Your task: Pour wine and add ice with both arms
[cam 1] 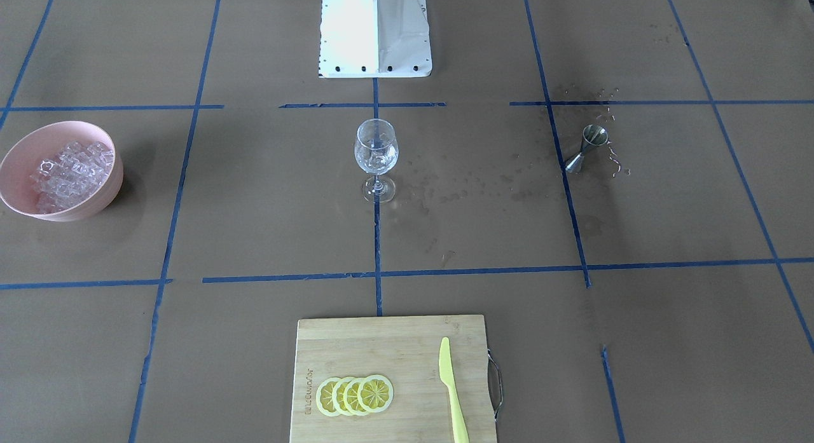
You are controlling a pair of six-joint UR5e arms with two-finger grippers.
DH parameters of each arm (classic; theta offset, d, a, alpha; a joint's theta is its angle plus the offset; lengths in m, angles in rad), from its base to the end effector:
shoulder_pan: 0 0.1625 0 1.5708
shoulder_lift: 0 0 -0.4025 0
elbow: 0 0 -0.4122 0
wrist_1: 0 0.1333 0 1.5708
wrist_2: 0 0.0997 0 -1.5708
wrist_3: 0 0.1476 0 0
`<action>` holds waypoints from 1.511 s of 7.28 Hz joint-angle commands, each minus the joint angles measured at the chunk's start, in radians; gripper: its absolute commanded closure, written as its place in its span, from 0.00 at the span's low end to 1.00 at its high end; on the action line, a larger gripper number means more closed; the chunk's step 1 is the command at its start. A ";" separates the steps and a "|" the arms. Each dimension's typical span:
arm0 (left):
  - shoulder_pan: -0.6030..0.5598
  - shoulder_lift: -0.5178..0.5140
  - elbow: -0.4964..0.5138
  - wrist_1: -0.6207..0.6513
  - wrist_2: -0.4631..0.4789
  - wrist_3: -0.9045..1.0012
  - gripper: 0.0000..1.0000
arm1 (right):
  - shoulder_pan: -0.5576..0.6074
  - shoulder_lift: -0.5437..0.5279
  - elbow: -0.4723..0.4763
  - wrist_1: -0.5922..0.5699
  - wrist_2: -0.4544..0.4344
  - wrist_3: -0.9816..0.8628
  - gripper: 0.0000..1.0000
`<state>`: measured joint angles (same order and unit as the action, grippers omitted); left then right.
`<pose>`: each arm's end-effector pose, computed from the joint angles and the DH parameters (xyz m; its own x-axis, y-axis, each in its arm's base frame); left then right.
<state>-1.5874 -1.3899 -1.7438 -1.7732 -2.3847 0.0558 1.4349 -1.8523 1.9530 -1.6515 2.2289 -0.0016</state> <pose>-0.0336 -0.4567 0.6419 0.6887 0.1836 -0.7014 -0.0222 0.9723 0.2328 -0.0116 -0.4024 0.6225 0.7820 -0.1209 0.6115 0.1367 0.9904 0.0210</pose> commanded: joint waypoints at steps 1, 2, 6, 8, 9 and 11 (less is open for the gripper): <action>0.003 -0.001 -0.006 0.079 0.001 -0.001 0.00 | 0.024 -0.036 -0.025 0.002 0.047 -0.012 0.00; 0.003 0.002 -0.025 0.127 0.001 0.001 0.00 | 0.028 -0.048 -0.037 0.031 0.047 -0.011 0.00; 0.007 0.029 -0.052 0.124 0.002 0.001 0.00 | 0.033 -0.054 -0.088 0.134 0.047 -0.003 0.00; 0.009 0.028 -0.052 0.118 0.001 0.001 0.00 | 0.035 -0.054 -0.086 0.134 0.049 -0.003 0.00; 0.009 0.028 -0.052 0.118 0.001 0.001 0.00 | 0.035 -0.053 -0.086 0.134 0.049 -0.003 0.00; 0.009 0.026 -0.052 0.118 0.001 0.001 0.00 | 0.035 -0.053 -0.086 0.134 0.049 -0.003 0.00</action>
<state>-1.5786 -1.3631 -1.7962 -1.6549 -2.3837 0.0568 1.4690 -1.9054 1.8668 -1.5172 2.2779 -0.0046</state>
